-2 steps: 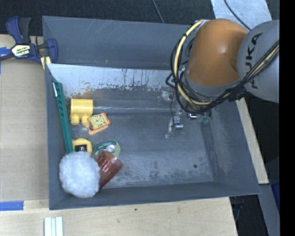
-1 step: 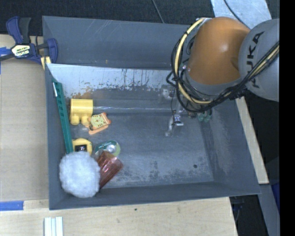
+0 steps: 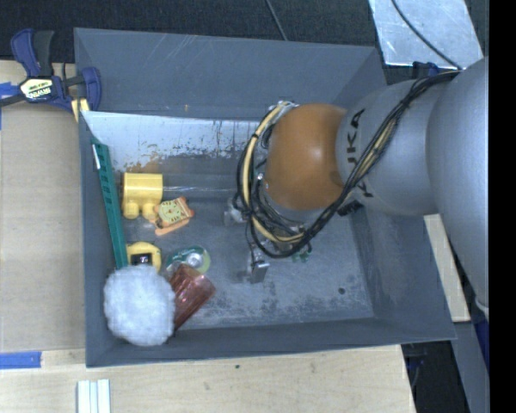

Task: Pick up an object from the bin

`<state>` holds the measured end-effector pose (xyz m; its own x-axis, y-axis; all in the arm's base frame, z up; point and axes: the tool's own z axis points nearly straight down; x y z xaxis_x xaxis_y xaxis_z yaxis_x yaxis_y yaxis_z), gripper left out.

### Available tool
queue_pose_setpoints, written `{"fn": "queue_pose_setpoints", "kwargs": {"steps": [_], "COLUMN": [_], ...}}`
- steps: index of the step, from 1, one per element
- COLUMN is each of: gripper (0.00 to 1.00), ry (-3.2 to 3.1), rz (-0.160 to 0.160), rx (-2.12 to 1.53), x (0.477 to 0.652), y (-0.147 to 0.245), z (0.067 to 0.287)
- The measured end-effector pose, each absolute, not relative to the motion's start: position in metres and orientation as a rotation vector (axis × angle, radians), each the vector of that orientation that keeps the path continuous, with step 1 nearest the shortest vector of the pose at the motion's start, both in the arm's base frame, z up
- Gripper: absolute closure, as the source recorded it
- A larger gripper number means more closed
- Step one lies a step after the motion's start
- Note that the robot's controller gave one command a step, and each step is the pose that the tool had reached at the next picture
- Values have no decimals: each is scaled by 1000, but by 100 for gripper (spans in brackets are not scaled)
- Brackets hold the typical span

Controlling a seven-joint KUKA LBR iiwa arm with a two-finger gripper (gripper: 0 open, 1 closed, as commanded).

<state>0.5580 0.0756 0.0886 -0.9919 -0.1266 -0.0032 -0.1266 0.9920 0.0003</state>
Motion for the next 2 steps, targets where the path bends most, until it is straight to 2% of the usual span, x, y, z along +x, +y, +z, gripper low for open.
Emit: {"fn": "queue_pose_setpoints", "kwargs": {"steps": [1, 2], "gripper": [0, 0], "ry": [3141, 3058], "rz": [0, -1], "rx": [86, -690], "x": [507, 531], "y": [104, 155], "z": [119, 106]}}
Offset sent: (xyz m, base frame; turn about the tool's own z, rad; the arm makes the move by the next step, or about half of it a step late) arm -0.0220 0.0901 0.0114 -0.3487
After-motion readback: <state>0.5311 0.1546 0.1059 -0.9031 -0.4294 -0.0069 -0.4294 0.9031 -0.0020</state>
